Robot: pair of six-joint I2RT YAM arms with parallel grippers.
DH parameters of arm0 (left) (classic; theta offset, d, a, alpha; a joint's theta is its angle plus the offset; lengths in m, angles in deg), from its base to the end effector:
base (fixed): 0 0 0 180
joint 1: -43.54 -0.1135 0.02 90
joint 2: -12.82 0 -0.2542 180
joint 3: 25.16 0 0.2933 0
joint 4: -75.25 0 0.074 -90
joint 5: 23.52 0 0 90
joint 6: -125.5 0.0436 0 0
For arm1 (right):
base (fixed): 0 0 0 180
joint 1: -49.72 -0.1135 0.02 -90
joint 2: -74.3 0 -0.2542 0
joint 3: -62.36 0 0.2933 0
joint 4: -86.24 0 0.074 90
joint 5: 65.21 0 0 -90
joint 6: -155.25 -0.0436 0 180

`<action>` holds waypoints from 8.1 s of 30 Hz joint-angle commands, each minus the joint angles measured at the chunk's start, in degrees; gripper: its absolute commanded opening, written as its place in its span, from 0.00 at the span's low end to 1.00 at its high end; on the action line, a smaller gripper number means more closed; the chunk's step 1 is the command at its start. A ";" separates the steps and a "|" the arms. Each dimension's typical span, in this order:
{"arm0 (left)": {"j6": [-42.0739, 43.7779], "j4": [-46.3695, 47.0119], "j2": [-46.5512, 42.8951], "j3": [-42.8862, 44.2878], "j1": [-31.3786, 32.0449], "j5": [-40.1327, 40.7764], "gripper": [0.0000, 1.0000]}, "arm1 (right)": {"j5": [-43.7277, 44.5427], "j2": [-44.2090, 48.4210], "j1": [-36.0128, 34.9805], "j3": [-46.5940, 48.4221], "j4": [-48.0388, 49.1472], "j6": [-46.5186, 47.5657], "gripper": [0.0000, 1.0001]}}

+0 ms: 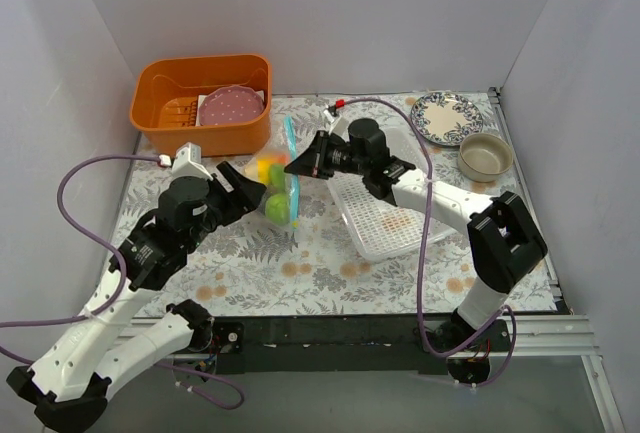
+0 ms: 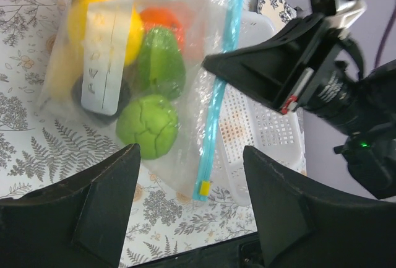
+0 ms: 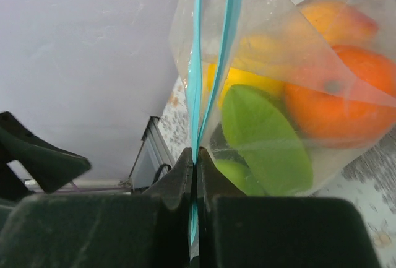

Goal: Place the food in the zip-top bag and seal the zipper
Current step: Adjust the zipper food storage bag at the center of the board, then zip the zipper food storage bag at the center of the board.

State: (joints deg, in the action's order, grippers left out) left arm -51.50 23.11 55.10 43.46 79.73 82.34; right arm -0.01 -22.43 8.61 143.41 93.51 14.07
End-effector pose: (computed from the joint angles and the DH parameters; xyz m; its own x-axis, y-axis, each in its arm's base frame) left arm 0.1678 -0.1080 0.3642 -0.3873 -0.9069 -0.1659 -0.3314 0.3049 -0.8929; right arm 0.3229 0.3061 0.2701 -0.7777 0.2600 -0.5723 -0.4843 0.3327 0.8092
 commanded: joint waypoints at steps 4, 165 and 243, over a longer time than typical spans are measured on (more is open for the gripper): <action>-3.43 8.51 0.70 -8.01 0.11 -8.20 0.68 | 1.94 4.88 3.66 -12.80 6.77 -2.35 0.01; -33.41 46.49 7.55 -34.76 12.68 -7.42 0.02 | 2.56 22.64 -6.89 -25.75 -11.86 4.95 0.33; -33.59 54.75 8.43 -42.58 13.56 -15.77 0.00 | 11.96 24.92 -6.45 -26.89 -9.05 0.64 0.08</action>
State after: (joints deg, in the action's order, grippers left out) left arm -79.41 79.05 64.87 2.48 92.89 69.14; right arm 8.06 2.58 1.69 113.71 81.79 14.42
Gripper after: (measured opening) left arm 0.010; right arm 0.132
